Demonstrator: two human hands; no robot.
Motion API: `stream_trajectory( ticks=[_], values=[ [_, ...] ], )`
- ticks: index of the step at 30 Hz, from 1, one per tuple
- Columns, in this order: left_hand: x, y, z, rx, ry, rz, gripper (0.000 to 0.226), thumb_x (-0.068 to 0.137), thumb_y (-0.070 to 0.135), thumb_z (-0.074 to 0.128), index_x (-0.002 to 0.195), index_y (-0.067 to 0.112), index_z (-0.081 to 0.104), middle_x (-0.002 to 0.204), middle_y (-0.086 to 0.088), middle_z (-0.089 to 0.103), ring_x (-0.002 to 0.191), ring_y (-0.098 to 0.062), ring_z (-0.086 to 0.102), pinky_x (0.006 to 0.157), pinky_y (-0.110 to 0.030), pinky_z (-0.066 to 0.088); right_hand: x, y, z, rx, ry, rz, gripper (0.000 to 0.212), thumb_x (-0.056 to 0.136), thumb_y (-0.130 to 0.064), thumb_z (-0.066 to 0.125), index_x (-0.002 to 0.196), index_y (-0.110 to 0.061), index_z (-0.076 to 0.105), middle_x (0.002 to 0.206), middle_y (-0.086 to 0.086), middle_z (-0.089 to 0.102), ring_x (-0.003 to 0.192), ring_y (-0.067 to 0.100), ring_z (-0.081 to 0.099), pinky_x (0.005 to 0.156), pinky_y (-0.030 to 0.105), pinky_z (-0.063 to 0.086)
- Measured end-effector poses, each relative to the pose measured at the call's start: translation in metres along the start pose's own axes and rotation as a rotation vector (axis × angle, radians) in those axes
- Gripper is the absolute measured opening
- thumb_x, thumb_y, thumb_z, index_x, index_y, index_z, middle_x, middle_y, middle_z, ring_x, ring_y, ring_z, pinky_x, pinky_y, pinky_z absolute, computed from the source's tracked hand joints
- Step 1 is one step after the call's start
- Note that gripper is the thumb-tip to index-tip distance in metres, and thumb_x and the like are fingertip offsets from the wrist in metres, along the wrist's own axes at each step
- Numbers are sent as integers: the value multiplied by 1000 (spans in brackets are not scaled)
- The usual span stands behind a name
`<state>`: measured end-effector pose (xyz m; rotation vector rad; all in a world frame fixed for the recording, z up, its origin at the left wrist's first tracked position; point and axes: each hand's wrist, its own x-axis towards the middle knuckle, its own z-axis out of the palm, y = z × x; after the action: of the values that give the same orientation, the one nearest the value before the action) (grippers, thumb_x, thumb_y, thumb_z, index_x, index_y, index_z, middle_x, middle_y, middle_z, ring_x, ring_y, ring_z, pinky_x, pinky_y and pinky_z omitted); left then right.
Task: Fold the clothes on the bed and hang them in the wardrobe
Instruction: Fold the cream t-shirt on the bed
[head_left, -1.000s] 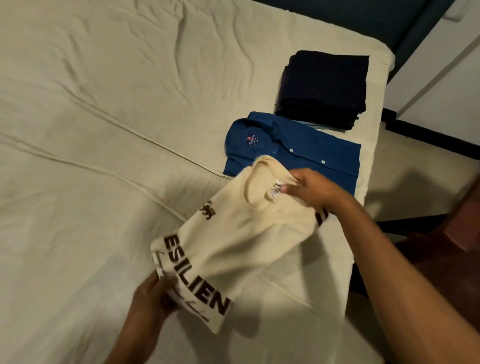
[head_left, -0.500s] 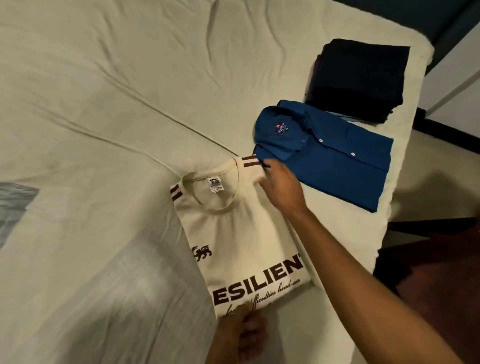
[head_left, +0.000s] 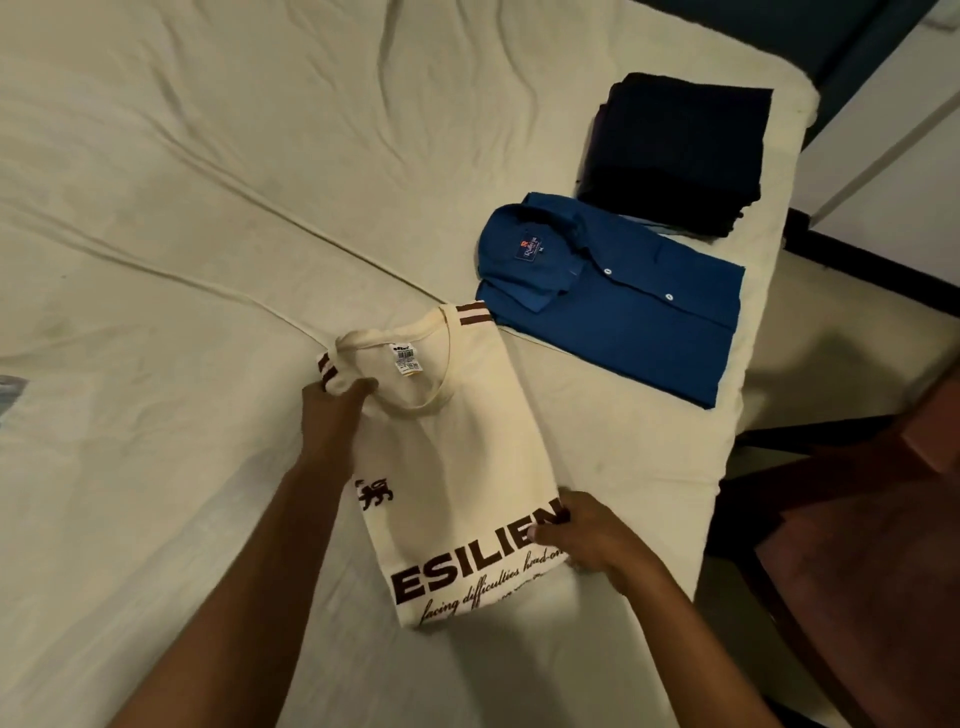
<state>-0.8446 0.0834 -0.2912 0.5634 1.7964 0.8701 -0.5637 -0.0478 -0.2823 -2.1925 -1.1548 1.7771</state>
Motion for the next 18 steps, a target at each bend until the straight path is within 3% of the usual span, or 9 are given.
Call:
stream_trajectory(
  ticks=[2, 4, 7, 9, 11, 13, 14, 17, 18],
  values=[
    [4, 7, 4, -127, -87, -5, 26, 72, 16, 79, 96, 8, 72, 86, -14, 72, 74, -28, 69, 68, -36, 58, -3, -5, -2, 165, -48, 4, 24, 81, -20, 72, 103, -18, 64, 94, -1, 71, 83, 15, 65, 68, 33, 52],
    [1, 12, 4, -219, -145, -77, 20, 80, 7, 75, 99, 12, 72, 86, -8, 73, 75, -23, 68, 62, -30, 57, -11, -7, -5, 341, -57, 4, 20, 84, -13, 66, 104, -12, 64, 91, 5, 72, 84, 16, 67, 77, 36, 56],
    [-8, 19, 1, -321, -257, -110, 29, 82, 8, 73, 110, 16, 72, 99, -9, 74, 86, -24, 71, 81, -38, 58, -24, -2, -16, 704, -69, -16, 24, 89, 0, 61, 113, -5, 61, 98, 16, 73, 89, 27, 70, 87, 53, 57],
    [-18, 31, 6, -368, -292, -68, 34, 81, 8, 73, 114, 16, 71, 106, -9, 74, 94, -25, 70, 88, -41, 56, -31, 1, -33, 841, -41, -58, 32, 89, 3, 63, 120, -5, 57, 102, 19, 73, 84, 29, 71, 71, 50, 62],
    [-26, 48, 16, -400, -322, -12, 43, 82, 8, 71, 125, 14, 67, 115, -10, 72, 103, -26, 68, 92, -42, 55, -35, 2, -57, 907, -12, -119, 51, 81, -4, 75, 127, -9, 54, 99, 18, 73, 73, 25, 72, 53, 37, 61],
    [-33, 69, 33, -428, -349, 51, 48, 83, 10, 71, 131, 13, 63, 121, -11, 70, 110, -27, 67, 94, -43, 54, -38, -5, -91, 908, 16, -196, 83, 57, -23, 94, 130, -19, 55, 103, 15, 74, 76, 24, 70, 57, 36, 60],
    [-38, 80, 44, -436, -352, 83, 47, 85, 11, 71, 131, 14, 63, 122, -10, 70, 112, -28, 67, 95, -44, 54, -41, -12, -111, 884, 41, -242, 84, 49, -28, 97, 124, -22, 59, 104, 14, 74, 78, 23, 70, 59, 34, 59],
    [-47, 116, 79, -491, -359, 185, 38, 89, 11, 69, 126, 18, 64, 120, -7, 72, 111, -25, 68, 90, -41, 56, -45, -41, -173, 874, 132, -362, 42, 67, -14, 78, 107, -19, 66, 96, 12, 74, 76, 19, 72, 59, 31, 61],
    [-50, 126, 92, -526, -376, 221, 40, 89, 10, 69, 128, 18, 62, 121, -7, 71, 113, -25, 68, 91, -40, 56, -46, -52, -195, 874, 153, -387, 37, 69, -11, 73, 105, -18, 66, 93, 10, 74, 78, 19, 73, 62, 31, 62]
  ],
)
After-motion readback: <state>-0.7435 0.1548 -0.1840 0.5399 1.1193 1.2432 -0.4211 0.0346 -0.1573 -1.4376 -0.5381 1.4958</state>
